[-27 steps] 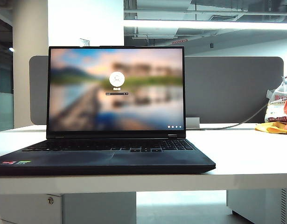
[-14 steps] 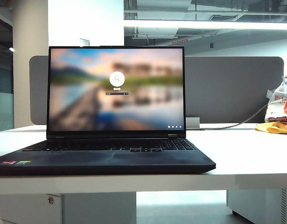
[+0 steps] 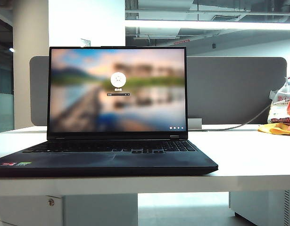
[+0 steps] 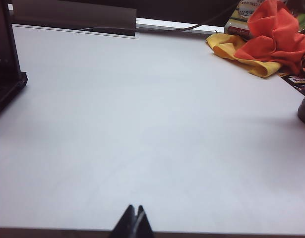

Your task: Open the lid of the laptop and use the keypad to enter the password "123".

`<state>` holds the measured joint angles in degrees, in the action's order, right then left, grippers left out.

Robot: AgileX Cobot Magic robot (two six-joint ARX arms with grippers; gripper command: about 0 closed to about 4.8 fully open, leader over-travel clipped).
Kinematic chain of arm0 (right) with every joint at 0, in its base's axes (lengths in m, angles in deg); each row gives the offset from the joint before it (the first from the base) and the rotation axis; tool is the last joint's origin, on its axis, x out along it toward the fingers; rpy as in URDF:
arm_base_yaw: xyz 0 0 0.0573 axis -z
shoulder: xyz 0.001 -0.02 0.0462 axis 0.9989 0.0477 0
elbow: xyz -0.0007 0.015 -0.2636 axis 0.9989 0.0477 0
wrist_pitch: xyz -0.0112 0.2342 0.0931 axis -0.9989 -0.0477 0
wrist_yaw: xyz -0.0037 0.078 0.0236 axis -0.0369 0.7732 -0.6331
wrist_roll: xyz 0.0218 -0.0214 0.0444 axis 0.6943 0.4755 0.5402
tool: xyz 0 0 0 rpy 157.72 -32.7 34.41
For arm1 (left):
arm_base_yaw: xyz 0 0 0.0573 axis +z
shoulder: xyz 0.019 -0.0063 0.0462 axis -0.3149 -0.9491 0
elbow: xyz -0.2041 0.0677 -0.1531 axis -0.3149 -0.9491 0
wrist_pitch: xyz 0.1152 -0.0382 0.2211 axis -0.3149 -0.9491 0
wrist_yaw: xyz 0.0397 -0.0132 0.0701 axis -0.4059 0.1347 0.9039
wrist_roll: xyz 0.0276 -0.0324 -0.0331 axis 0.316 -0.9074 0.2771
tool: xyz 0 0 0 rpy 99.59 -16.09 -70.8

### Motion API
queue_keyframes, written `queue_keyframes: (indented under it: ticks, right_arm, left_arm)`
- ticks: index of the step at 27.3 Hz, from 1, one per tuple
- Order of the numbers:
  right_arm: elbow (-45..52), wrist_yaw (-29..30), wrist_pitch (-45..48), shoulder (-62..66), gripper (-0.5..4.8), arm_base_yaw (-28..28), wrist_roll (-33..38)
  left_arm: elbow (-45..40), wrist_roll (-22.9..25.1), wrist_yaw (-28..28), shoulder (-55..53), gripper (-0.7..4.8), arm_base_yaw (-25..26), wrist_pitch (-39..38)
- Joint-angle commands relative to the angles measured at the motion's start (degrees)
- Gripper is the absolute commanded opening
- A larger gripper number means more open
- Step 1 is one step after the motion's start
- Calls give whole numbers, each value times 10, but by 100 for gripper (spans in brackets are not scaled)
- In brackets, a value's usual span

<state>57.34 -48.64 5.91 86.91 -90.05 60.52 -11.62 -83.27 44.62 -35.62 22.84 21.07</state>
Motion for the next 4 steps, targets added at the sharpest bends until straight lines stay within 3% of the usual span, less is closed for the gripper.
queue_keyframes:
  ticks: [1,4]
  right_arm:
    - [2,-1,7,0,-1,0,-1]
    - [2,-1,7,0,-1,0,-1]
  left_arm:
    - [0,-1,-3,0,-6,0,7]
    - [0,-1,-3,0,-6,0,7]
